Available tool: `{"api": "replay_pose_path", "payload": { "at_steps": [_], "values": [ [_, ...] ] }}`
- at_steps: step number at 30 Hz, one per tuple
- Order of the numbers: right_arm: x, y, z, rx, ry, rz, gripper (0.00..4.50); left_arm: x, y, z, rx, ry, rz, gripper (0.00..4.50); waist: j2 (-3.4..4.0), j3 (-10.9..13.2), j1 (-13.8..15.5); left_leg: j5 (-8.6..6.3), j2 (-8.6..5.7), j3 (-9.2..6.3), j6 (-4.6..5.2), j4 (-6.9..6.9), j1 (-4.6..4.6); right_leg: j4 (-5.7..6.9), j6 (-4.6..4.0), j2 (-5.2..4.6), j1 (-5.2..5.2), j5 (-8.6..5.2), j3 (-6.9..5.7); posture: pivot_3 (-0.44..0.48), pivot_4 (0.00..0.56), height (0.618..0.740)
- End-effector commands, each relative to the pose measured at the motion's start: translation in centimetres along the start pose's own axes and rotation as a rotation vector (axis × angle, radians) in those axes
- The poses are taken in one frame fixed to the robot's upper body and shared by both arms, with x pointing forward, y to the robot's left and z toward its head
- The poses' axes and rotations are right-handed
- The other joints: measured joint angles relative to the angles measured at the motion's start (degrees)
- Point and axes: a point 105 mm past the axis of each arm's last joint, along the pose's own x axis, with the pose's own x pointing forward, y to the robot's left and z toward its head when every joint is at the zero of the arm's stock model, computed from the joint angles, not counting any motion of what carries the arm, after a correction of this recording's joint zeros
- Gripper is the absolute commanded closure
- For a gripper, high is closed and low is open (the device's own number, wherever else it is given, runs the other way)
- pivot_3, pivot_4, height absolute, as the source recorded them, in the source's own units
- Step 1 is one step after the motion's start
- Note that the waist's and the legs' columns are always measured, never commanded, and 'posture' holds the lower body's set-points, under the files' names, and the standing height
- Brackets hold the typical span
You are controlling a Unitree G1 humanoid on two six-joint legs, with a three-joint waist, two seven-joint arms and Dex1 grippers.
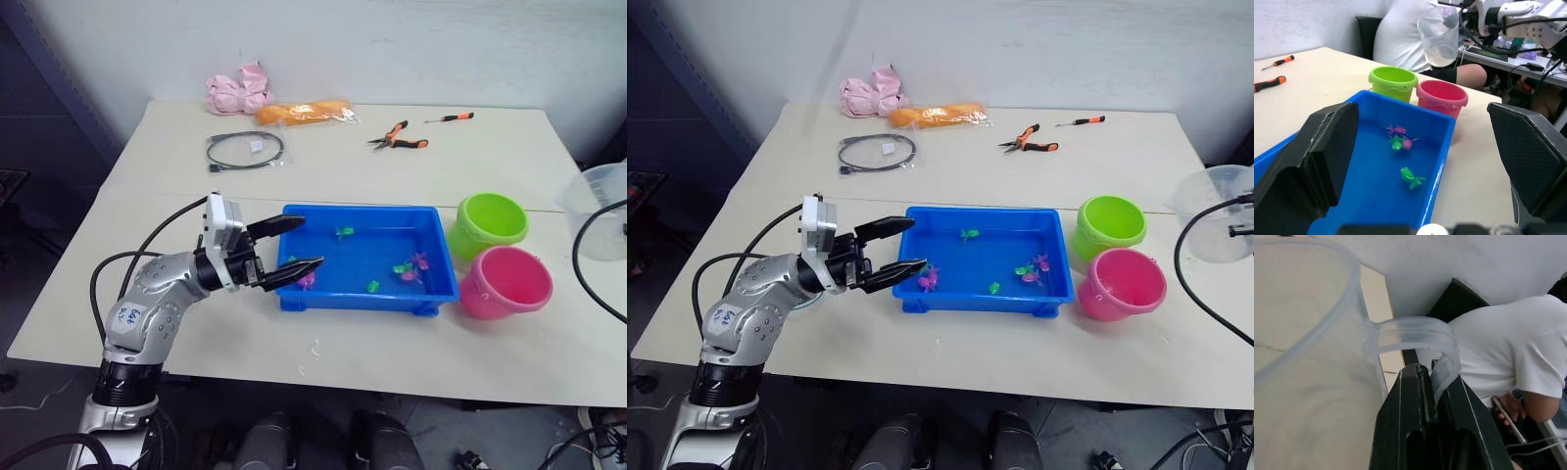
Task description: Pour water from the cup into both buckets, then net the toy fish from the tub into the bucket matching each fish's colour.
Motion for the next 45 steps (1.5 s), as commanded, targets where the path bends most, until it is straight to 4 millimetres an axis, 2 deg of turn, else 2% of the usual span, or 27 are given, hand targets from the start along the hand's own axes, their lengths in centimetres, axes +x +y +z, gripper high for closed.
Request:
{"api": "replay_pose_path", "payload": {
  "at_steps": [1, 8, 12, 18, 24, 36, 45],
  "values": [
    [1.0, -0.5, 2.1, -0.154, -0.083, -0.057, 4.4, 0.8, -0.1, 0.9, 0.058, -0.016, -0.011, 0.0, -0.01, 0.0, 0.0, 0.01, -0.01, 0.0, 0.0, -0.01, -0.01, 0.0, 0.0, 0.0, 0.0, 0.0, 0.0, 0.0, 0.15, 0.74],
    [2.6, 0.9, 3.3, -0.27, -0.15, -0.059, 4.4, 1.5, 0.0, 0.7, 0.102, -0.013, 0.015, 0.0, -0.02, 0.0, 0.0, 0.03, -0.01, -0.02, -0.03, -0.01, -0.05, -0.04, 0.01, 0.02, -0.01, 0.0, -0.04, 0.0, 0.15, 0.74],
    [3.1, 1.1, 4.3, -0.407, -0.202, -0.089, 4.4, 1.6, -0.4, 0.1, 0.101, -0.014, 0.021, 0.0, -0.03, 0.0, 0.0, 0.04, 0.0, -0.01, -0.05, -0.01, -0.05, -0.04, 0.03, 0.03, -0.01, 0.01, -0.03, 0.0, 0.15, 0.74],
    [3.1, 1.9, 5.4, -0.629, -0.301, -0.131, 4.4, 1.9, -0.6, -0.2, 0.116, -0.015, 0.024, 0.0, -0.04, 0.0, 0.0, 0.05, 0.0, -0.03, -0.07, -0.01, -0.06, -0.06, 0.03, 0.02, -0.01, 0.01, -0.03, 0.0, 0.15, 0.74],
    [2.9, 2.4, 5.7, -0.745, -0.368, -0.146, 4.4, 1.9, -0.8, -0.2, 0.128, -0.021, 0.025, 0.0, -0.05, 0.0, 0.0, 0.06, 0.01, -0.03, -0.09, -0.02, -0.06, -0.06, 0.03, 0.04, -0.01, 0.01, -0.03, 0.0, 0.15, 0.74],
    [2.7, 3.3, 7.3, -0.89, -0.493, -0.175, 4.4, 2.4, -0.6, -0.5, 0.134, -0.042, 0.036, 0.0, -0.05, 0.0, 0.0, 0.08, 0.02, -0.04, -0.11, -0.02, -0.05, -0.06, 0.03, 0.05, -0.01, 0.01, -0.03, 0.0, 0.15, 0.74],
    [2.5, 3.4, 7.5, -0.932, -0.524, -0.204, 4.4, 2.7, -1.0, -0.7, 0.128, -0.054, 0.036, 0.0, -0.05, 0.0, 0.0, 0.08, 0.02, -0.04, -0.11, -0.02, -0.07, -0.08, 0.03, 0.05, -0.01, 0.01, -0.04, 0.0, 0.15, 0.74]
  ]
}}
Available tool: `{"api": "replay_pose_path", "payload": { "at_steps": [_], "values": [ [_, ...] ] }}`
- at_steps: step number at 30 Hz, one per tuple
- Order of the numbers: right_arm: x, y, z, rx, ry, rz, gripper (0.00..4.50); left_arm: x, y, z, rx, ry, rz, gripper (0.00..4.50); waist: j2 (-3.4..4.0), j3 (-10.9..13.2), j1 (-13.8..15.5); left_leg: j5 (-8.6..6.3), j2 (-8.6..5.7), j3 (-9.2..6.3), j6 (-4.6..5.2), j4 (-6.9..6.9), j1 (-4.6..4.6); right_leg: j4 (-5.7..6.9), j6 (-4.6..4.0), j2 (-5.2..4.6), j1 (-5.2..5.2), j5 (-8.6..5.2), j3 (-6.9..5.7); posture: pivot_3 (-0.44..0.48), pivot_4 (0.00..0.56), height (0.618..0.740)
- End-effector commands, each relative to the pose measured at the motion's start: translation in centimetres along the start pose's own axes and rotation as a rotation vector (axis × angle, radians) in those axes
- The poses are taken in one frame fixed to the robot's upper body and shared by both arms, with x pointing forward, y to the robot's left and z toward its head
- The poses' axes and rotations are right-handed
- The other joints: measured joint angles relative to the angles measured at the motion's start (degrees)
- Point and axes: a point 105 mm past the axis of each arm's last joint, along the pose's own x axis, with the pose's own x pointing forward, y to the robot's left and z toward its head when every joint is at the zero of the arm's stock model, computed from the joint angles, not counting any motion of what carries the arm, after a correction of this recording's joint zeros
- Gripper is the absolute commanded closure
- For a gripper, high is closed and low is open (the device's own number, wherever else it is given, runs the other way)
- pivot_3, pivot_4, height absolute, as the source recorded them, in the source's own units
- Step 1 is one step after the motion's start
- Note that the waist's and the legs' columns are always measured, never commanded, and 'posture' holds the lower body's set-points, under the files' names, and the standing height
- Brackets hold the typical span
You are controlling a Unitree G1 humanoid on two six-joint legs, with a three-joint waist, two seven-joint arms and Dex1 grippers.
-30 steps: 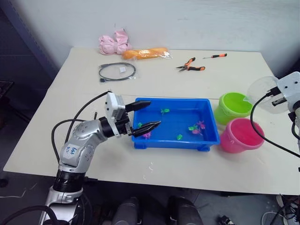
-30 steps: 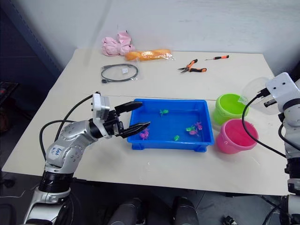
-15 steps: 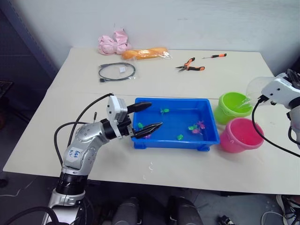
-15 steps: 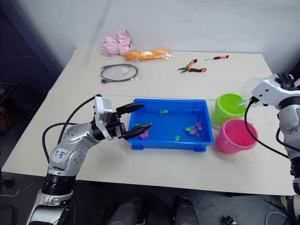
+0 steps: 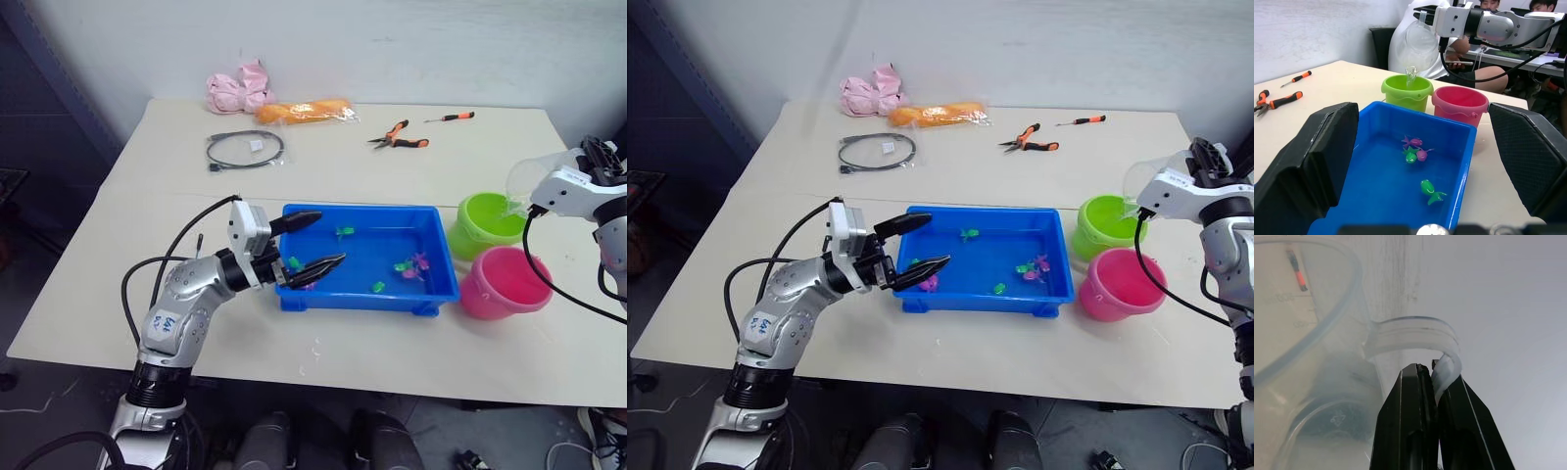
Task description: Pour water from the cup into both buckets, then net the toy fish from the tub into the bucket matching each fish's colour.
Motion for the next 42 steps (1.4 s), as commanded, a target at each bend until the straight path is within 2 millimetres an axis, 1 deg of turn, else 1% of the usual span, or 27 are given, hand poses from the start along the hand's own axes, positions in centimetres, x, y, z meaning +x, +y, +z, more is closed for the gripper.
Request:
{"api": "replay_pose_path", "payload": {
  "at_steps": [1, 4, 7, 8, 11, 13, 15, 17, 18, 20, 21, 22, 23, 24, 26, 27, 29, 30, 31, 32, 33, 35, 37, 39, 42],
  "values": [
    [0.3, -2.3, -0.4, -0.053, -0.007, -0.075, 4.4, 0.2, -0.4, 0.7, 0.031, -0.025, -0.012, 0.0, 0.0, 0.0, 0.0, 0.0, 0.0, 0.0, 0.0, 0.0, 0.0, 0.0, 0.0, 0.0, 0.0, 0.0, 0.0, 0.0, 0.15, 0.74],
    [0.3, -2.3, -0.4, -0.05, -0.008, -0.074, 4.4, 0.2, -0.4, 0.7, 0.031, -0.025, -0.011, 0.0, 0.0, 0.0, 0.0, 0.0, 0.0, 0.0, 0.0, 0.0, 0.0, 0.0, 0.0, 0.0, 0.0, 0.0, 0.0, 0.0, 0.15, 0.74],
    [0.1, -2.9, -1.4, 0.107, 0.064, -0.128, 4.4, 0.2, -0.2, 0.8, 0.033, -0.023, -0.01, 0.0, -0.01, 0.0, 0.0, 0.0, 0.0, 0.0, 0.0, 0.0, 0.0, 0.0, 0.0, 0.0, 0.0, 0.0, 0.0, 0.0, 0.15, 0.74],
    [-0.1, -3.1, -2.1, 0.163, 0.104, -0.144, 4.4, 0.2, -0.1, 1.0, 0.045, -0.033, -0.009, 0.0, -0.01, 0.0, 0.0, 0.0, 0.0, -0.01, 0.0, 0.0, 0.0, 0.0, 0.0, 0.0, 0.0, 0.0, 0.0, 0.0, 0.15, 0.74],
    [-0.3, -3.3, -2.6, 0.223, 0.115, -0.147, 4.4, 0.2, 0.0, 1.4, 0.048, -0.061, -0.004, 0.0, -0.01, 0.0, 0.1, 0.01, 0.0, -0.02, 0.01, 0.0, -0.01, 0.0, 0.0, -0.01, 0.01, 0.0, -0.02, 0.0, 0.15, 0.74],
    [-0.4, -3.2, -3.0, 0.318, 0.154, -0.15, 4.4, 0.4, 0.0, 1.3, 0.046, -0.057, -0.012, 0.0, -0.01, 0.0, 0.0, 0.01, 0.0, -0.02, 0.02, 0.0, -0.02, -0.02, 0.0, -0.01, 0.01, 0.0, -0.03, 0.0, 0.15, 0.74],
    [-0.7, -3.3, -4.2, 0.491, 0.221, -0.169, 4.4, 0.5, -0.2, 1.2, 0.045, -0.051, -0.027, 0.0, -0.02, 0.0, 0.0, 0.01, 0.0, -0.03, 0.02, 0.0, -0.01, -0.02, 0.01, 0.0, 0.03, 0.01, -0.04, 0.0, 0.15, 0.74],
    [-1.2, -3.6, -5.6, 0.724, 0.293, -0.212, 4.4, 0.6, -0.4, 1.2, 0.045, -0.047, -0.042, 0.0, -0.02, 0.0, 0.0, 0.01, 0.01, -0.04, 0.02, 0.01, 0.01, 0.0, 0.01, 0.0, 0.04, 0.01, -0.04, 0.0, 0.15, 0.74],
    [-1.5, -3.4, -6.3, 0.87, 0.324, -0.209, 4.4, 0.5, -0.4, 1.3, 0.048, -0.043, -0.054, 0.0, -0.02, 0.0, 0.0, 0.02, 0.01, -0.04, 0.02, 0.0, 0.01, 0.0, 0.01, 0.01, 0.04, 0.01, -0.04, 0.0, 0.15, 0.74],
    [-2.2, -2.9, -7.1, 1.089, 0.366, -0.193, 4.4, 0.4, -0.5, 1.6, 0.052, -0.039, -0.077, 0.0, -0.01, 0.0, 0.0, 0.02, 0.01, -0.06, 0.03, 0.01, -0.01, 0.01, 0.01, 0.01, 0.04, 0.01, -0.06, 0.0, 0.15, 0.74],
    [-2.6, -2.7, -7.3, 1.164, 0.381, -0.184, 4.4, 0.3, -0.5, 1.7, 0.053, -0.04, -0.085, 0.0, -0.01, 0.0, 0.0, 0.02, 0.01, -0.05, 0.03, 0.0, -0.01, 0.01, 0.01, 0.0, 0.04, 0.01, -0.06, 0.0, 0.15, 0.74],
    [-3.6, -2.2, -8.2, 1.277, 0.435, -0.208, 4.4, 0.5, -0.7, 2.3, 0.056, -0.05, -0.114, 0.0, -0.01, 0.0, 0.1, 0.02, 0.01, -0.06, 0.04, 0.0, -0.02, 0.01, 0.01, 0.0, 0.04, 0.01, -0.06, 0.0, 0.15, 0.74],
    [-4.3, -1.9, -8.7, 1.355, 0.472, -0.221, 4.4, 0.7, -0.9, 2.7, 0.058, -0.058, -0.134, 0.0, -0.02, 0.0, 0.2, 0.02, 0.01, -0.07, 0.04, 0.0, -0.02, 0.01, 0.01, -0.01, 0.04, 0.01, -0.06, 0.0, 0.15, 0.74],
    [-5.5, -1.0, -9.3, 1.446, 0.521, -0.235, 4.4, 1.0, -1.6, 3.2, 0.064, -0.06, -0.185, 0.0, -0.02, 0.0, 0.3, 0.02, 0.01, -0.12, 0.05, 0.03, -0.04, 0.01, 0.01, -0.02, 0.05, 0.01, -0.1, 0.0, 0.15, 0.74],
    [-7.3, 0.4, -10.1, 1.553, 0.576, -0.266, 4.4, 1.3, -2.7, 3.7, 0.064, -0.059, -0.26, 0.0, -0.03, 0.0, 0.5, 0.02, 0.0, -0.2, 0.06, 0.03, -0.08, -0.02, 0.01, -0.02, 0.07, 0.01, -0.14, 0.0, 0.15, 0.74],
    [-8.4, 1.4, -10.4, 1.579, 0.608, -0.283, 4.4, 1.4, -3.3, 3.9, 0.058, -0.058, -0.294, 0.0, -0.03, 0.0, 0.5, 0.01, -0.02, -0.19, 0.07, 0.02, -0.08, -0.02, 0.01, -0.04, 0.07, 0.02, -0.14, 0.0, 0.15, 0.74],
    [-9.6, 2.2, -10.7, 1.593, 0.641, -0.3, 4.4, 1.4, -3.8, 4.1, 0.048, -0.057, -0.322, 0.0, -0.05, 0.0, 0.3, 0.0, -0.03, -0.2, 0.08, -0.03, -0.08, -0.07, 0.02, -0.03, 0.07, 0.02, -0.14, 0.0, 0.15, 0.74],
    [-10.2, 3.6, -10.4, 1.612, 0.669, -0.311, 4.4, 1.3, -4.2, 4.0, 0.043, -0.046, -0.341, 0.0, -0.02, 0.0, 0.2, 0.0, -0.05, -0.15, 0.09, -0.04, -0.08, -0.07, 0.02, -0.04, 0.07, 0.02, -0.11, 0.0, 0.15, 0.74],
    [-10.7, 4.6, -10.2, 1.627, 0.688, -0.32, 4.4, 1.2, -4.4, 3.9, 0.039, -0.038, -0.353, 0.0, -0.02, 0.0, 0.1, 0.01, -0.07, -0.09, 0.11, -0.04, -0.07, -0.07, 0.07, -0.05, 0.07, 0.05, -0.07, 0.0, 0.15, 0.74],
    [-11.2, 6.1, -9.8, 1.64, 0.715, -0.334, 4.4, 1.2, -4.5, 3.9, 0.033, -0.028, -0.358, 0.0, -0.02, 0.0, -0.3, 0.01, -0.06, -0.08, 0.11, -0.03, -0.01, -0.04, 0.07, -0.03, 0.08, 0.05, -0.03, 0.0, 0.15, 0.74],
    [-11.5, 7.0, -9.5, 1.647, 0.732, -0.345, 4.4, 1.1, -4.5, 3.9, 0.029, -0.022, -0.36, 0.0, 0.0, 0.0, -0.6, 0.02, -0.05, -0.02, 0.09, -0.04, 0.04, 0.0, 0.07, -0.01, 0.08, 0.05, 0.03, 0.0, 0.15, 0.74],
    [-11.8, 7.8, -9.3, 1.649, 0.724, -0.385, 4.4, 1.1, -4.4, 3.7, 0.027, -0.007, -0.359, 0.0, 0.11, 0.0, -1.2, 0.05, -0.04, 0.03, 0.06, -0.05, 0.14, 0.14, 0.07, 0.0, 0.08, 0.05, 0.1, 0.0, 0.15, 0.74],
    [-12.2, 8.4, -9.8, 1.638, 0.754, -0.417, 4.4, 1.2, -4.5, 3.8, 0.026, 0.0, -0.363, 0.0, 0.18, 0.0, -1.4, 0.1, -0.05, 0.04, 0.05, -0.04, 0.17, 0.22, 0.07, -0.02, 0.06, 0.05, 0.13, 0.0, 0.15, 0.74],
    [-12.6, 9.5, -10.2, 1.643, 0.807, -0.429, 4.4, 1.2, -4.7, 4.1, 0.024, 0.0, -0.371, 0.0, 0.17, 0.0, -1.4, 0.11, -0.05, 0.02, 0.05, -0.04, 0.18, 0.25, 0.07, -0.03, 0.05, 0.05, 0.14, 0.0, 0.15, 0.74],
    [-12.2, 11.1, -9.3, 1.638, 0.802, -0.345, 4.4, 0.8, -4.7, 3.8, 0.023, 0.019, -0.353, 0.0, 0.16, 0.0, -1.4, 0.11, -0.05, 0.01, 0.05, -0.04, 0.14, 0.21, 0.07, -0.03, 0.05, 0.05, 0.13, 0.0, 0.15, 0.74]
  ]
}}
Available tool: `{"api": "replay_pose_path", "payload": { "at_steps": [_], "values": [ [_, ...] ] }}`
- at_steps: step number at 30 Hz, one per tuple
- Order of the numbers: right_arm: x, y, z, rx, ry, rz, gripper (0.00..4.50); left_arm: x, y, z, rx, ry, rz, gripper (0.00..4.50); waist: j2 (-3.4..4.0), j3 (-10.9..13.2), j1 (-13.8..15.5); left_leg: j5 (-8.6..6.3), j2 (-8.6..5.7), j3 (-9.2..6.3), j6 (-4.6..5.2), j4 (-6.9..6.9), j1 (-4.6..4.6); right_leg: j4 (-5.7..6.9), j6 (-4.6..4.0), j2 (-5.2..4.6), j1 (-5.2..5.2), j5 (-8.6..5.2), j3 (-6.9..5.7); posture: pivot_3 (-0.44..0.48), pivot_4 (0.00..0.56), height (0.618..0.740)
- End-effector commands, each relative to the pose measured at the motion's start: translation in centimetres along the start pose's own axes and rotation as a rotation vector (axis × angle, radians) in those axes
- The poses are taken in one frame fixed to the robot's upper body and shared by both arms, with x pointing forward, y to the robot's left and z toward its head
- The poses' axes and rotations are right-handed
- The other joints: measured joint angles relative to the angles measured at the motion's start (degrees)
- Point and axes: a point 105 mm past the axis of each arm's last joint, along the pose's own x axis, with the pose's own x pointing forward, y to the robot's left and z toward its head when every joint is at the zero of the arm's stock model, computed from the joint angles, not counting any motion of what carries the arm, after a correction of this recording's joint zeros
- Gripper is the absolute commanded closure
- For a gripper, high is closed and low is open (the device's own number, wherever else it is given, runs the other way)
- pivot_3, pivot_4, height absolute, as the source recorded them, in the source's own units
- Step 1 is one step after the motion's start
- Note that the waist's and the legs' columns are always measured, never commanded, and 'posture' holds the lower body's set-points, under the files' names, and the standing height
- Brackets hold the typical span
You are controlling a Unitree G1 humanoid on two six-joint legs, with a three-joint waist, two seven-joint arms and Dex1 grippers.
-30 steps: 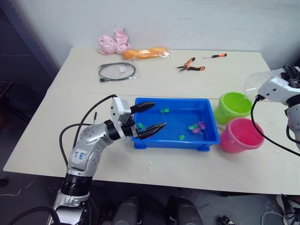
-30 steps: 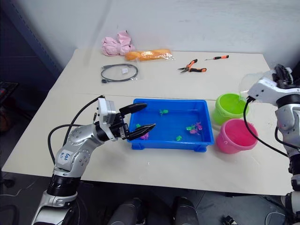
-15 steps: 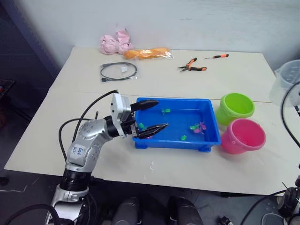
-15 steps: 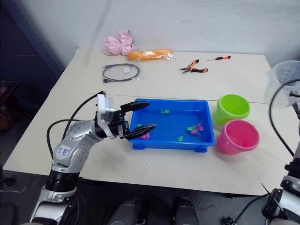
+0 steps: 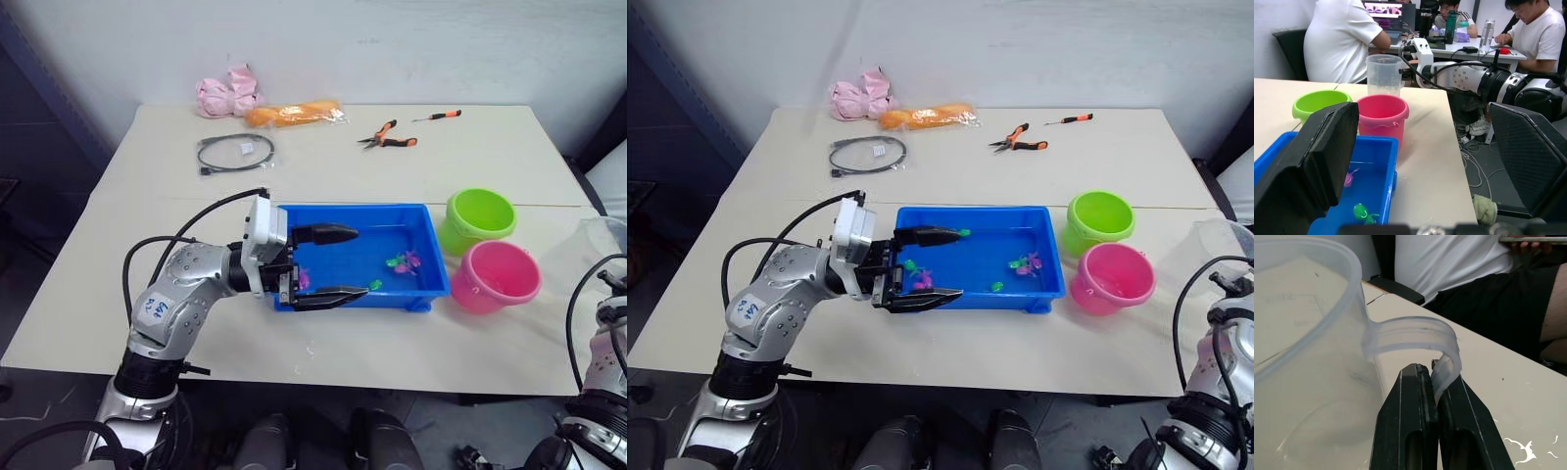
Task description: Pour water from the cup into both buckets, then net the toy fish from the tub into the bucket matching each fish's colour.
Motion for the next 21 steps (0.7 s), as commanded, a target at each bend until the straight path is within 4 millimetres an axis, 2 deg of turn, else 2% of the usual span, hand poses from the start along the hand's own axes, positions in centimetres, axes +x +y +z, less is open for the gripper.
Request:
{"api": "replay_pose_path", "payload": {
  "at_steps": [1, 5, 9, 12, 14, 15, 19, 21],
  "values": [
    [0.3, 0.6, 0.1, -0.052, -0.023, 0.037, 4.4, -0.3, -0.6, 0.8, 0.042, -0.007, 0.004, 0.0, 0.01, 0.0, 0.0, 0.0, 0.0, -0.01, 0.0, 0.0, 0.0, -0.01, 0.0, 0.0, 0.0, 0.0, 0.0, 0.0, 0.15, 0.74],
    [0.3, -0.1, -0.6, -0.043, -0.03, -0.037, 4.4, -1.4, 0.3, 0.7, 0.064, 0.035, 0.062, 0.0, 0.01, 0.0, 0.0, 0.02, 0.0, 0.0, 0.01, 0.0, 0.01, 0.01, 0.0, -0.01, 0.0, 0.0, 0.0, 0.0, 0.15, 0.74],
    [0.2, 0.1, -1.0, -0.071, -0.03, -0.033, 4.4, -1.7, 0.1, 0.9, 0.055, 0.033, 0.056, 0.0, 0.01, 0.0, 0.0, 0.02, 0.0, -0.01, 0.01, 0.0, -0.01, -0.02, 0.0, -0.02, 0.0, 0.0, 0.0, 0.0, 0.15, 0.74],
    [0.0, -0.7, -0.7, -0.08, -0.037, -0.061, 3.4, -1.7, 0.3, 0.8, 0.044, 0.02, 0.071, 0.0, 0.01, 0.0, 0.2, 0.01, 0.0, -0.05, 0.0, 0.0, -0.04, -0.04, 0.0, -0.03, 0.0, 0.0, -0.02, 0.0, 0.15, 0.74],
    [-0.3, -0.9, -0.7, -0.073, -0.034, -0.065, 2.46, -2.3, 1.0, 0.6, 0.026, 0.001, 0.129, 0.0, 0.01, 0.0, 0.3, 0.02, 0.0, -0.06, 0.01, 0.0, -0.05, -0.06, 0.0, -0.03, 0.0, 0.0, -0.03, 0.0, 0.15, 0.74],
    [-0.5, -0.9, -0.6, -0.074, -0.034, -0.06, 1.82, -2.6, 1.2, 0.4, 0.021, 0.004, 0.146, 0.0, 0.0, 0.0, 0.2, 0.01, 0.0, -0.07, 0.0, 0.0, -0.04, -0.05, 0.0, -0.03, 0.0, 0.0, -0.03, 0.0, 0.15, 0.74],
    [-1.8, -1.5, 0.0, -0.131, -0.029, -0.047, 0.11, -3.1, 1.1, -0.7, 0.026, 0.046, 0.156, 0.0, 0.01, 0.0, 0.2, 0.01, 0.01, -0.07, 0.0, 0.0, -0.04, -0.04, 0.0, -0.04, 0.0, 0.0, -0.03, 0.0, 0.15, 0.74],
    [-2.5, -2.0, 0.3, -0.164, -0.02, -0.043, 0.11, -3.4, 1.3, -1.1, 0.037, 0.07, 0.162, 0.0, 0.01, 0.0, 0.2, 0.0, 0.02, -0.07, -0.02, -0.02, -0.03, -0.04, 0.0, -0.05, 0.0, 0.0, -0.03, 0.0, 0.15, 0.74]
  ]
}}
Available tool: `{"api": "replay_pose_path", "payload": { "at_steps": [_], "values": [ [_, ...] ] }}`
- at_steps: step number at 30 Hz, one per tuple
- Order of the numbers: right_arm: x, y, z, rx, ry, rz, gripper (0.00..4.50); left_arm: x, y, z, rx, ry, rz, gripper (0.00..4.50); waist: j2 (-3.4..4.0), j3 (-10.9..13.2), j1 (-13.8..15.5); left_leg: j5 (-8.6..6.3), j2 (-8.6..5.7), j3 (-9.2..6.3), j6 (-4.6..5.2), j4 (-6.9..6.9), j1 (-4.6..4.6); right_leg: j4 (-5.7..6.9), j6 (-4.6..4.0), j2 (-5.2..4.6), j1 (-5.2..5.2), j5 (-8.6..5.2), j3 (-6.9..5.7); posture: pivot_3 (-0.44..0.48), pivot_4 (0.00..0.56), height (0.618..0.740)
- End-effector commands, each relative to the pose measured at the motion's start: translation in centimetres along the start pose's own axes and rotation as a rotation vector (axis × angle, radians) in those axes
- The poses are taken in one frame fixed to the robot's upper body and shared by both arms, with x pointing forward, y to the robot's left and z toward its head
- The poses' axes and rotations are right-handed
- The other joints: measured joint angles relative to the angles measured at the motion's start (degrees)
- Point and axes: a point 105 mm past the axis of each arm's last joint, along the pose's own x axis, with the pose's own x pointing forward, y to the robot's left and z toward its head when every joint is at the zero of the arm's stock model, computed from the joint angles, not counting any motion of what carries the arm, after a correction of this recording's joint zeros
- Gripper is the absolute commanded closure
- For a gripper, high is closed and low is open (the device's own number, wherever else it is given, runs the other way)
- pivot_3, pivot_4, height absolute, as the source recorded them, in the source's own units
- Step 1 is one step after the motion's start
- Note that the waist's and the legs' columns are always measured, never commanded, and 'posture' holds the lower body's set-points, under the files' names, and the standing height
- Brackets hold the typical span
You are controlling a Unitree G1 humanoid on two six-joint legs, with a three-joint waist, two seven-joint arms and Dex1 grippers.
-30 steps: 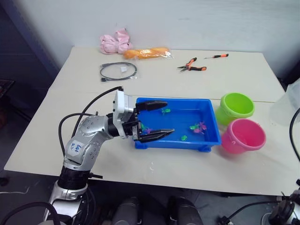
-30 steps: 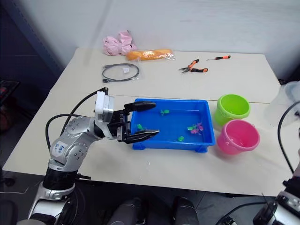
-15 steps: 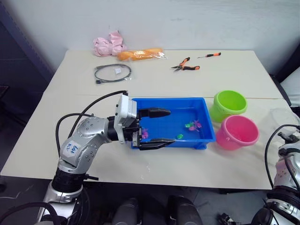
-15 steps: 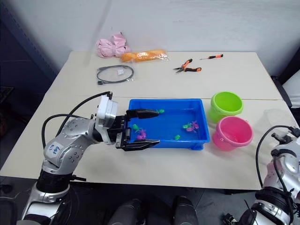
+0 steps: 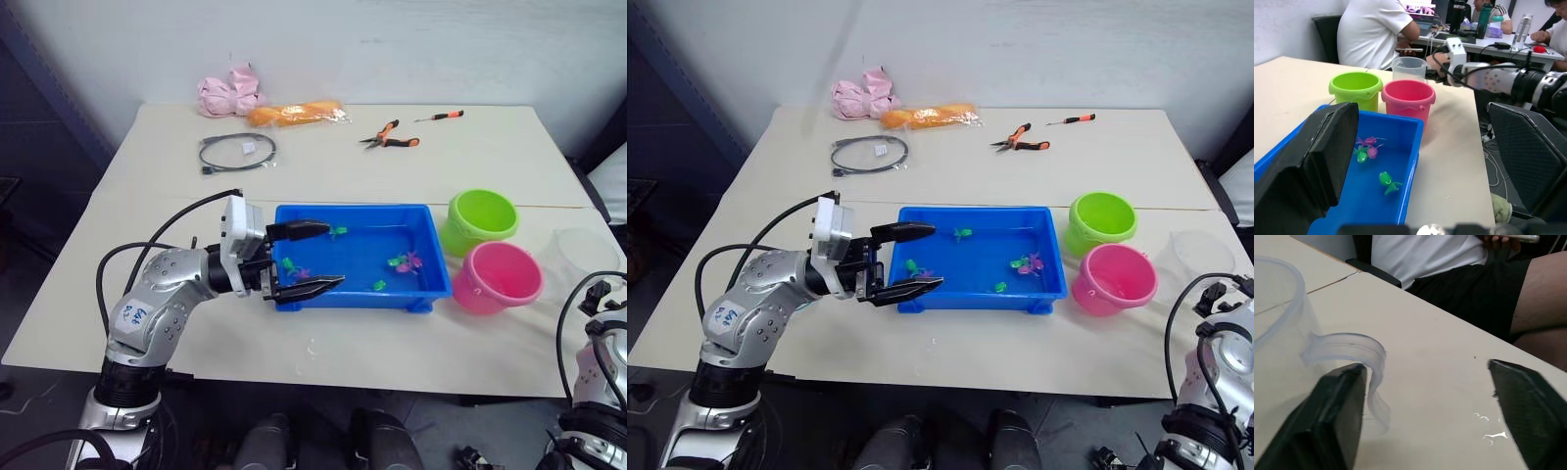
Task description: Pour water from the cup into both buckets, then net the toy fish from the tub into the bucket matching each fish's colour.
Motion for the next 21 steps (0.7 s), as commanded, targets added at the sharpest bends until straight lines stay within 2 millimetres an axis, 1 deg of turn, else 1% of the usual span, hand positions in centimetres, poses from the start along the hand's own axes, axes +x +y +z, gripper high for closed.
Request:
{"api": "replay_pose_path", "payload": {
  "at_steps": [1, 4, 6, 7, 9, 10, 11, 12, 13, 14, 15, 16, 17, 18, 19, 20, 21],
  "values": [
    [-1.5, -0.7, 1.8, -0.045, -0.027, 0.028, 0.11, -0.8, 0.3, -0.2, 0.048, 0.024, 0.02, 0.0, 0.0, 0.0, 0.1, -0.01, 0.01, 0.0, -0.01, 0.0, 0.0, -0.01, 0.0, -0.01, -0.01, 0.0, 0.0, 0.0, 0.15, 0.74],
    [-3.0, -0.7, 1.7, -0.067, 0.011, 0.103, 0.11, -1.9, 0.4, -0.9, 0.021, 0.027, 0.055, 0.0, 0.01, 0.0, 0.1, -0.02, 0.0, 0.0, 0.01, 0.0, -0.01, -0.03, 0.0, -0.08, -0.01, 0.0, 0.02, 0.0, 0.15, 0.74],
    [-4.4, -0.6, 1.2, -0.113, 0.048, 0.166, 0.11, -2.7, -0.1, -1.4, -0.004, 0.044, 0.061, 0.0, 0.01, 0.0, 0.2, -0.08, 0.06, -0.01, 0.01, -0.02, -0.02, -0.09, 0.0, -0.22, -0.02, 0.0, 0.03, 0.0, 0.15, 0.74],
    [-5.0, -1.1, 1.3, -0.109, 0.045, 0.163, 0.11, -2.9, -0.2, -1.3, -0.003, 0.046, 0.078, 0.0, 0.0, 0.0, 0.2, -0.11, 0.1, -0.01, -0.02, -0.04, 0.0, -0.11, -0.02, -0.21, -0.02, -0.01, 0.03, 0.0, 0.15, 0.74],
    [-6.2, -1.8, 2.1, -0.132, 0.003, 0.184, 0.11, -3.6, 0.0, -1.3, 0.024, 0.058, 0.125, 0.0, -0.01, 0.0, 0.3, -0.16, 0.17, -0.01, -0.05, -0.05, -0.02, -0.13, -0.05, -0.18, -0.03, -0.03, 0.02, 0.0, 0.15, 0.74],
    [-6.9, -1.6, 3.0, -0.145, -0.035, 0.241, 0.11, -4.1, 0.1, -1.2, 0.025, 0.06, 0.149, 0.0, 0.0, 0.0, 0.4, -0.18, 0.18, -0.01, -0.05, -0.05, -0.04, -0.17, -0.05, -0.18, -0.06, -0.03, 0.02, 0.0, 0.15, 0.74],
    [-7.4, -1.3, 3.5, -0.157, -0.057, 0.286, 0.11, -4.4, 0.1, -1.1, 0.022, 0.061, 0.163, 0.0, 0.02, 0.0, 0.5, -0.28, 0.17, 0.01, -0.02, -0.04, -0.03, -0.32, -0.05, -0.2, -0.07, -0.03, 0.04, 0.0, 0.15, 0.74],
    [-8.8, 0.1, 5.1, -0.15, -0.143, 0.425, 0.11, -5.0, 0.4, -0.9, 0.037, 0.061, 0.2, 0.0, 0.02, 0.0, 0.6, -0.32, 0.17, 0.03, 0.03, -0.04, -0.02, -0.34, -0.05, -0.21, -0.07, -0.03, 0.06, 0.0, 0.15, 0.74],
    [-9.9, 1.0, 6.2, -0.148, -0.204, 0.523, 0.11, -5.4, 0.7, -0.8, 0.048, 0.061, 0.227, 0.0, 0.04, 0.0, 0.6, -0.36, 0.17, 0.05, 0.06, -0.04, 0.0, -0.34, -0.05, -0.22, -0.07, -0.03, 0.08, 0.0, 0.15, 0.74],
    [-11.1, 1.0, 6.9, -0.169, -0.224, 0.603, 0.11, -6.7, 1.5, -0.3, 0.078, 0.048, 0.33, 0.0, 0.04, 0.0, 0.5, -0.39, 0.17, 0.07, 0.08, -0.04, 0.01, -0.35, -0.05, -0.21, -0.08, -0.03, 0.11, 0.0, 0.15, 0.74],
    [-11.9, 1.0, 7.2, -0.185, -0.23, 0.653, 0.11, -7.7, 2.1, 0.0, 0.097, 0.038, 0.404, 0.0, 0.04, 0.0, 0.5, -0.47, 0.22, 0.09, 0.06, -0.04, 0.04, -0.37, -0.05, -0.17, -0.08, -0.03, 0.14, 0.0, 0.15, 0.74],
    [-12.8, 1.2, 7.9, -0.218, -0.244, 0.72, 0.11, -9.9, 2.7, 0.2, 0.135, 0.037, 0.532, 0.0, 0.03, 0.0, 0.5, -0.49, 0.26, 0.09, 0.05, -0.04, 0.04, -0.37, -0.05, -0.14, -0.08, -0.03, 0.14, 0.0, 0.15, 0.74],
    [-13.5, 1.4, 8.5, -0.24, -0.256, 0.771, 0.11, -11.4, 2.9, 0.3, 0.162, 0.041, 0.617, 0.0, 0.03, 0.0, 0.5, -0.51, 0.31, 0.09, 0.03, -0.04, 0.03, -0.42, -0.05, -0.1, -0.08, -0.03, 0.14, 0.0, 0.15, 0.74],
    [-14.4, 2.2, 9.3, -0.328, -0.309, 0.852, 0.11, -13.3, 3.3, -0.1, 0.195, 0.068, 0.725, 0.0, 0.02, 0.0, 0.5, -0.55, 0.33, 0.1, 0.02, -0.04, 0.03, -0.45, -0.06, -0.08, -0.08, -0.04, 0.15, 0.0, 0.15, 0.74],
    [-15.0, 2.8, 9.7, -0.394, -0.344, 0.909, 0.11, -14.7, 3.5, -0.5, 0.217, 0.09, 0.795, 0.0, -0.14, 0.0, 0.5, -0.58, 0.34, 0.12, 0.01, -0.06, 0.05, -0.48, -0.06, -0.07, -0.08, -0.04, 0.15, 0.0, 0.15, 0.74],
    [-15.9, 3.8, 9.9, -0.474, -0.398, 0.983, 0.11, -16.1, 3.7, -1.1, 0.227, 0.122, 0.865, 0.0, -0.15, 0.0, 0.6, -0.61, 0.35, 0.17, 0.04, -0.05, 0.04, -0.59, -0.07, -0.04, -0.06, -0.04, 0.14, 0.0, 0.15, 0.74],
    [-16.5, 4.9, 10.2, -0.481, -0.435, 1.045, 0.11, -18.2, 3.8, -1.7, 0.222, 0.144, 0.972, 0.0, -0.23, 0.0, 0.6, -0.63, 0.33, 0.21, 0.1, -0.05, 0.06, -0.59, -0.06, -0.05, -0.03, -0.04, 0.18, 0.0, 0.15, 0.74]
  ]
}}
